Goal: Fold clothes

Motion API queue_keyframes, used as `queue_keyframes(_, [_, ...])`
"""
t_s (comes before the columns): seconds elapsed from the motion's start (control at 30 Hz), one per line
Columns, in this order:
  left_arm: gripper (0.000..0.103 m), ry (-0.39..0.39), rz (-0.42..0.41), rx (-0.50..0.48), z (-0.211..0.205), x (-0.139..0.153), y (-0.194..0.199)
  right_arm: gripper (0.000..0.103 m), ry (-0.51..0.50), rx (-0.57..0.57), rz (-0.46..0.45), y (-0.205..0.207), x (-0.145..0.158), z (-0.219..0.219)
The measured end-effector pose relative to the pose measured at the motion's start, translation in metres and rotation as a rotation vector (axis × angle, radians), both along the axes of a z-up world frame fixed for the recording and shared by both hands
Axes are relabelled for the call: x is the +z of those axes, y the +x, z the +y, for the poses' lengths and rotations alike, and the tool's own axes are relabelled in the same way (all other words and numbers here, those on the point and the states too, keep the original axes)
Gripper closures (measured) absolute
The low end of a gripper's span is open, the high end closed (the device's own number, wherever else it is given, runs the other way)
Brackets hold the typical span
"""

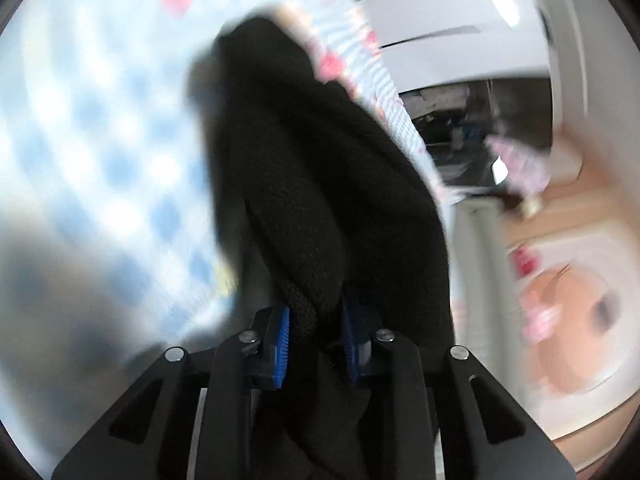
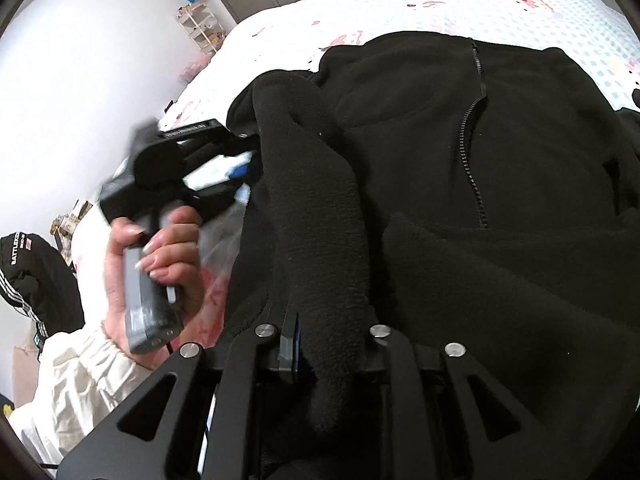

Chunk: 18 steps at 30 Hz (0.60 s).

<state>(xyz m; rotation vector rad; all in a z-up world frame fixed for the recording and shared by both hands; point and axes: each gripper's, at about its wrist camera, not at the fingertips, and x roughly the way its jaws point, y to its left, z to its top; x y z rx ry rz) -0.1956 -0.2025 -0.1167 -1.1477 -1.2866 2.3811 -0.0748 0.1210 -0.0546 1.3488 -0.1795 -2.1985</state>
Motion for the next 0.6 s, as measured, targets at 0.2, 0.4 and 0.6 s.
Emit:
queue_keyframes(0.2, [0.088, -0.143, 0.165, 0.199, -0.064, 0.088, 0.068, 0.062, -0.124, 0.064, 0.058, 0.009, 0.039, -0.009])
queue_keyframes(0.4, [0.086, -0.319, 0.182, 0.436, -0.165, 0.141, 0.135, 0.046, 0.01, 0.067, 0.118, 0.019, 0.043, -0.025])
queue_keyframes(0.6, [0.048, -0.228, -0.122, 0.304, -0.19, 0.038, 0.14, 0.046, 0.079, 0.064, 0.006, 0.023, 0.004, -0.032])
